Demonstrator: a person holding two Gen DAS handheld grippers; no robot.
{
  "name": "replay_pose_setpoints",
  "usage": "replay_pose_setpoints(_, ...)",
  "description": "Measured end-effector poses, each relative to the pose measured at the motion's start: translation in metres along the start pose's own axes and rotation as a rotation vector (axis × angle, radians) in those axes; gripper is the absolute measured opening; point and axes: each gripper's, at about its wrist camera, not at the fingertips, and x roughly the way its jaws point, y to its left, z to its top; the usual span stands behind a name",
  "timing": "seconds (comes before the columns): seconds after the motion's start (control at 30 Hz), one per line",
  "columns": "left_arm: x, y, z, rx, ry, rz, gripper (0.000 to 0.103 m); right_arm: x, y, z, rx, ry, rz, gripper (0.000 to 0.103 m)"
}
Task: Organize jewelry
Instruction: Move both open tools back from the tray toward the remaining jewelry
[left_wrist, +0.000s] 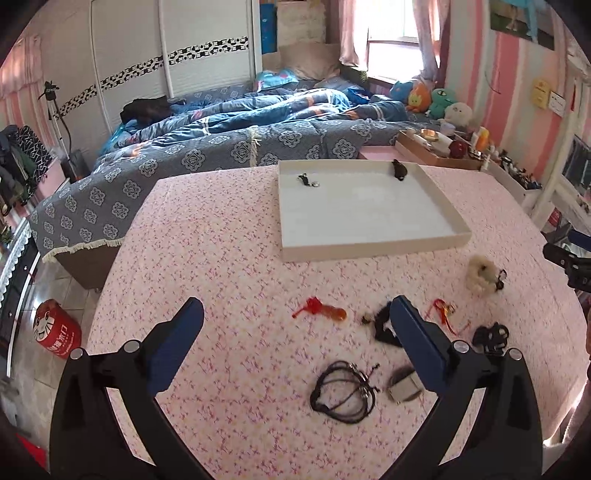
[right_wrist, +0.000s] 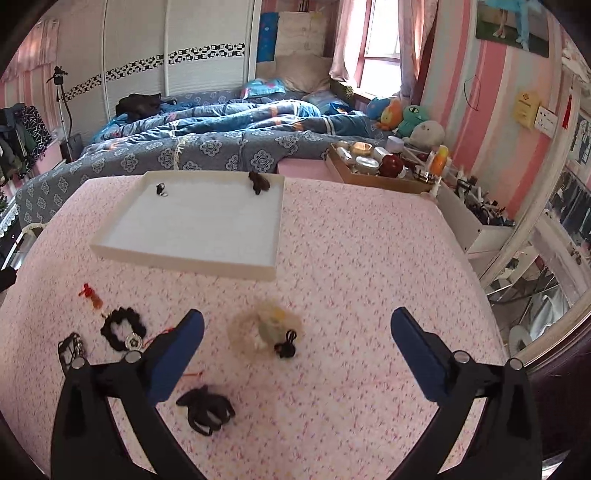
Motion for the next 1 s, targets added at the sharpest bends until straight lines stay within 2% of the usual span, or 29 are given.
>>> replay_pose_setpoints(0.17,0.001,0.001,-0.018,0.014,-0.014,0.009,0.1,0.002,-0.009,-0.013,0.048,0.005,0.036,0.101)
replay_pose_setpoints(0.43,0.017,0.007,-0.041,0.017,0.013,-0.014,0.1,0.016,-0.017,-0.03,0.086,0.038,0.014,0.101)
replay_pose_setpoints(1.0,0.041,0.018,-0.066,-0.041,0.08,-0.068,0.098,0.038,-0.02,-0.051,0.132,0.085,-0.03,0.1)
